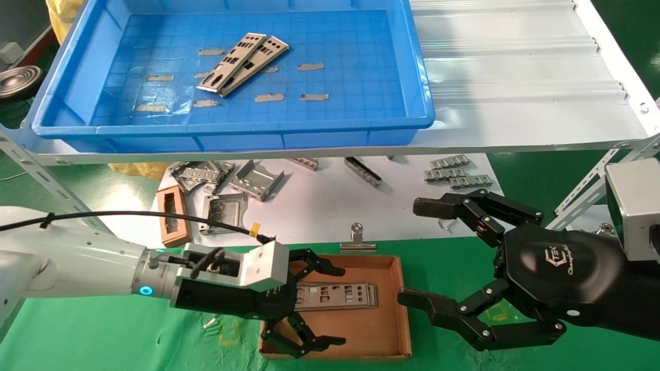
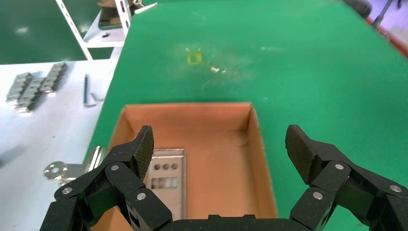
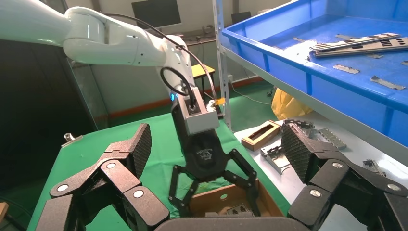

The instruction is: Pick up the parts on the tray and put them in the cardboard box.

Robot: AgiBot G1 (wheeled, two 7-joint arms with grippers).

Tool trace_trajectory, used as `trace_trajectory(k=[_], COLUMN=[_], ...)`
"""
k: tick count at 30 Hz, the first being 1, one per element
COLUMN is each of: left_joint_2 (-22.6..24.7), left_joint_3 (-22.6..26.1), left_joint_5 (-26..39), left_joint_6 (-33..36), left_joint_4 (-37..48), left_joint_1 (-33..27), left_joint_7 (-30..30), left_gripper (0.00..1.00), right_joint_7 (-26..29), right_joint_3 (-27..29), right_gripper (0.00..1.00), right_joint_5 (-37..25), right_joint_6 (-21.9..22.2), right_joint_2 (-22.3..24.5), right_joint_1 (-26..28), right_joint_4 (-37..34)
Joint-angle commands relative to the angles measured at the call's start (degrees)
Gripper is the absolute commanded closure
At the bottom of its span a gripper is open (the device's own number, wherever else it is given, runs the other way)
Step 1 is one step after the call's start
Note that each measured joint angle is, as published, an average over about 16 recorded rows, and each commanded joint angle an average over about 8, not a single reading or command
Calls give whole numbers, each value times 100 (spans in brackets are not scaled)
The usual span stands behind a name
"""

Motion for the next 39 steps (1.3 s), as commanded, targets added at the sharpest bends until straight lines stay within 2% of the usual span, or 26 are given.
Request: trace_trajectory(k=[1,39], left_joint_2=[-25,-2222], left_joint_3=[-22,-2073], left_joint_5=[-7,-1208], left_joint_6=[-20,-379], left_joint_4=[-53,-3985], left_joint_1=[20,1734], left_joint_7=[-26,-2549], left_gripper=[0,0], right_joint_7=[0,0], right_joint_3=[0,0], right_gripper=[0,0], right_joint_5=[0,0], right_joint_6=[-1,-1], right_joint_2=[0,0], right_joint_1=[0,0], right_joint_4=[0,0])
